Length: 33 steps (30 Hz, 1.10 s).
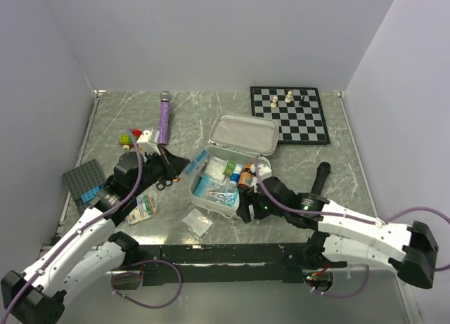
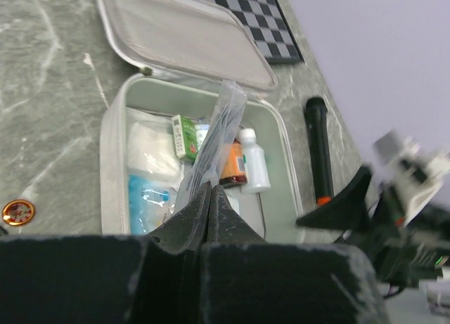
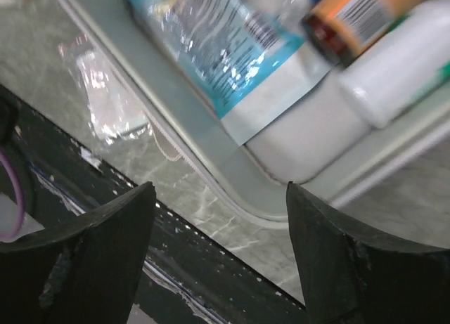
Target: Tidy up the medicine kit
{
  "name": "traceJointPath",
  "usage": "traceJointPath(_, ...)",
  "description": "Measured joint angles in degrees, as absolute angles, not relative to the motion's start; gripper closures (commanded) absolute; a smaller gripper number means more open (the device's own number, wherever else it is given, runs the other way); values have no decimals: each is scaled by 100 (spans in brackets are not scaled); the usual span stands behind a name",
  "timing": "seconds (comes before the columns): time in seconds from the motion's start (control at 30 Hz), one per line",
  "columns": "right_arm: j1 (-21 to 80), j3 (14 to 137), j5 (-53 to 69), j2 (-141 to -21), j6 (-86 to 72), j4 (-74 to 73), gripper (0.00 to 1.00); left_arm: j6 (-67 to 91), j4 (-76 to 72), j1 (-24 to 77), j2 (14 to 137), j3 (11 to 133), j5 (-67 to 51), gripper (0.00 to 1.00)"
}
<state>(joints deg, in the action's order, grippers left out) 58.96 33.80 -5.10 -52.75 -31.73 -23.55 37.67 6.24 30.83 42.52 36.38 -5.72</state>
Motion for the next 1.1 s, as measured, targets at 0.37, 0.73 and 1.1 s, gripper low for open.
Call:
traceJointPath(0.37, 4838, 3994, -867, -4886, -2904, -2434, 18, 2727, 132, 3083, 5242, 3754, -2633, 99)
traceJointPath(0.73, 4735, 3885, -980, -4322, -2467, -2340, 18, 1024, 5, 3083, 7035, 4567, -4506, 99)
traceJointPath(1.1, 4731, 3835, -1118, -3896, -2425, -2539, 18, -569, 316, 3607, 8060, 5122, -5625, 99)
